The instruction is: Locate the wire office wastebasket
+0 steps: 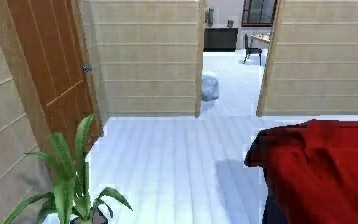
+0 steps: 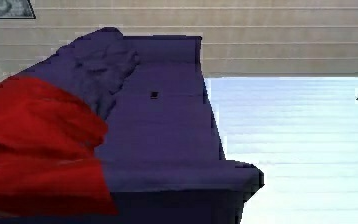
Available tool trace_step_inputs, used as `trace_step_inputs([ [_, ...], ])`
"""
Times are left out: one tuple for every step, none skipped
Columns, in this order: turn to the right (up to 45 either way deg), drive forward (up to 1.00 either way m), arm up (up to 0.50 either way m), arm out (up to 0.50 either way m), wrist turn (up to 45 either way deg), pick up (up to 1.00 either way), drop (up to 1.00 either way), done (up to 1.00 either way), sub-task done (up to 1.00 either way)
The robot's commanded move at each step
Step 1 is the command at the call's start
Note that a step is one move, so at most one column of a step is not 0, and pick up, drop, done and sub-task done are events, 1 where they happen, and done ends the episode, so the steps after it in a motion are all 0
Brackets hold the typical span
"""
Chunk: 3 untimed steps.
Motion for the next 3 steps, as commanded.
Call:
trace_step_inputs([
  [0.0, 0.45, 0.00, 0.00, 0.0, 0.00, 0.00, 0.00, 0.00],
  [0.0, 0.75, 0.00, 0.00, 0.0, 0.00, 0.00, 0.00, 0.00],
  [33.0, 0.00, 0.00, 0.00, 0.0, 0.00, 0.00, 0.00, 0.00],
])
